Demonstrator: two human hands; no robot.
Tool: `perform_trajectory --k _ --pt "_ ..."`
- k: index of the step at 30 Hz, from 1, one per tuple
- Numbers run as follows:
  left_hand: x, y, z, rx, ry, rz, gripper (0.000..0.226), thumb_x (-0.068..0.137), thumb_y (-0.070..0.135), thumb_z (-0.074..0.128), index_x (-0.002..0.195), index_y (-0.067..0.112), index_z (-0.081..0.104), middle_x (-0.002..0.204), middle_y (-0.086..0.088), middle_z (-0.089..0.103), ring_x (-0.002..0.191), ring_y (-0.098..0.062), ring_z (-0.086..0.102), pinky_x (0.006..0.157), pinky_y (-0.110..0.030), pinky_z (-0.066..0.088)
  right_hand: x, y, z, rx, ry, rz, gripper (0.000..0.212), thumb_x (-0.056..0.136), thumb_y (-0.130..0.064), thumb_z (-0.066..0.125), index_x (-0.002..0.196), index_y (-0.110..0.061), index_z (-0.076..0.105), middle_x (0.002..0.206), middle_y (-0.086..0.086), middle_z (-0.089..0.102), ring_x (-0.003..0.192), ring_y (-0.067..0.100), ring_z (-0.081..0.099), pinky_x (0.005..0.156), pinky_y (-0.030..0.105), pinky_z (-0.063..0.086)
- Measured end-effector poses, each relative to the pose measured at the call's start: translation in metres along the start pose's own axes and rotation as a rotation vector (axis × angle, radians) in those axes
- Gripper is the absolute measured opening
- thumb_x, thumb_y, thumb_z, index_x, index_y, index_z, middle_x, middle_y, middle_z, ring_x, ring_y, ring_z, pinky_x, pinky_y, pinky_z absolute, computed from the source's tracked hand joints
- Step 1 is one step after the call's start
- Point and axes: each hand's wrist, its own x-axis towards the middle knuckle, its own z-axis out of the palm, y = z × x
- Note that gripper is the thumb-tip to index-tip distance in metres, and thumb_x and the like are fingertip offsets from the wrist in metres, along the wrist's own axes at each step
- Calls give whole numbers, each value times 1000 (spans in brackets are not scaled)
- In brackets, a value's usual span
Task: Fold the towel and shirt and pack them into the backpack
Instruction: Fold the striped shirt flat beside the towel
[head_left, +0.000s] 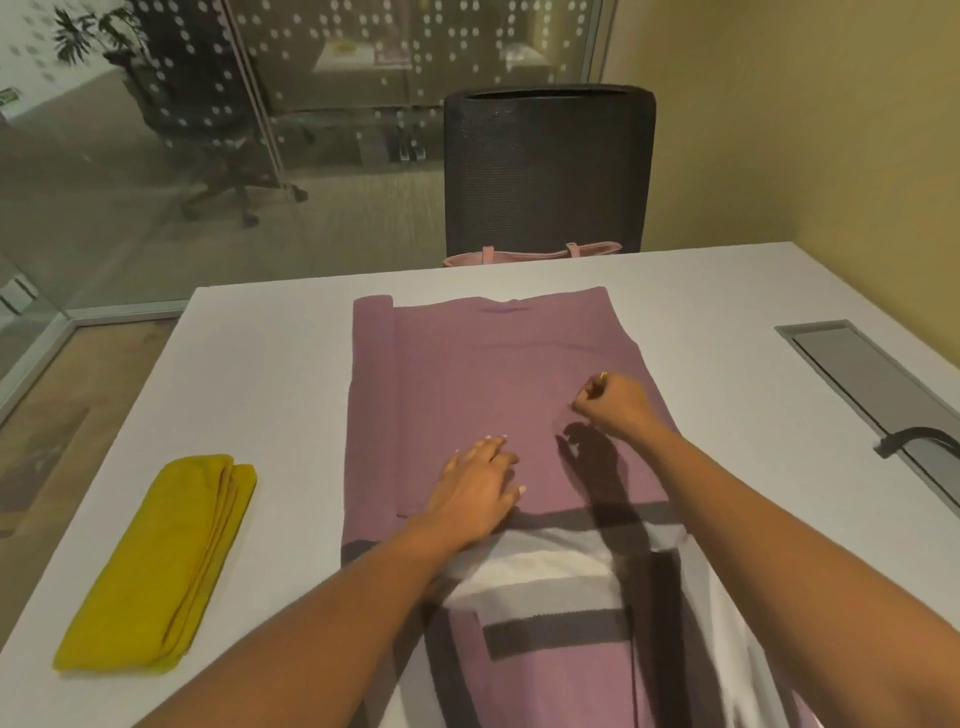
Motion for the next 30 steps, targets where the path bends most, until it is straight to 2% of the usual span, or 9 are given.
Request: perform_trajectory --k 5,10,14,17,21,23,25,27,30 --pt "89 -10 -8 -52 -29 6 42 96 27 42 134 9 43 147 -8 35 134 -26 34 109 -37 32 61 15 -9 22 153 55 5 85 -9 60 82 -7 57 79 6 60 63 13 56 71 32 51" --pt "166 -17 -16 -129 24 -42 32 94 21 47 120 4 55 128 -15 54 118 -32 50 99 -38 41 92 49 -7 -109 317 192 22 82 -18 60 100 -6 61 99 11 61 94 31 59 76 35 50" --pt "206 -10 -21 -194 86 -54 25 92 18 50 106 2 63 116 -17 62 108 -32 56 91 -36 45 101 72 1 -162 352 269 39 84 -33 58 110 -4 58 109 14 57 103 33 54 83 40 47" --pt "230 -1 -22 -304 118 -68 24 92 16 52 101 -2 64 108 -20 65 101 -33 59 87 -36 47 106 75 5 -8 388 224 29 87 -24 57 107 -2 58 106 14 60 98 32 59 73 32 43" --pt "255 15 -28 -514 180 -127 22 92 15 52 98 -4 62 93 -24 64 81 -31 58 81 -40 51 100 62 19 46 449 45 30 91 -10 48 118 -10 58 107 8 59 93 26 59 79 31 44" --pt "263 24 -31 -579 182 -144 21 92 15 53 103 -1 62 102 -20 64 87 -31 59 76 -36 51 96 57 32 -9 423 -64 17 95 -14 42 104 -12 57 86 -4 52 75 16 54 75 33 45" --pt "270 31 -33 -637 161 -153 25 92 16 54 114 5 59 115 -14 62 98 -27 59 82 -31 48 93 54 45 -63 359 -121 16 98 -26 38 92 -16 49 72 -15 39 62 7 43 63 29 43" --pt "277 35 -32 -640 136 -137 35 91 16 55 125 9 52 127 -12 56 112 -28 55 93 -30 44 91 52 49 -58 307 -141 20 99 -31 36 87 -18 43 70 -14 38 60 7 41 53 22 31" --pt "287 39 -29 -652 101 -130 41 90 11 55 131 13 48 130 -14 52 116 -28 51 91 -28 44 87 48 46 -12 290 -161 23 100 -31 35 79 -20 38 71 -8 44 60 8 42 50 21 26"
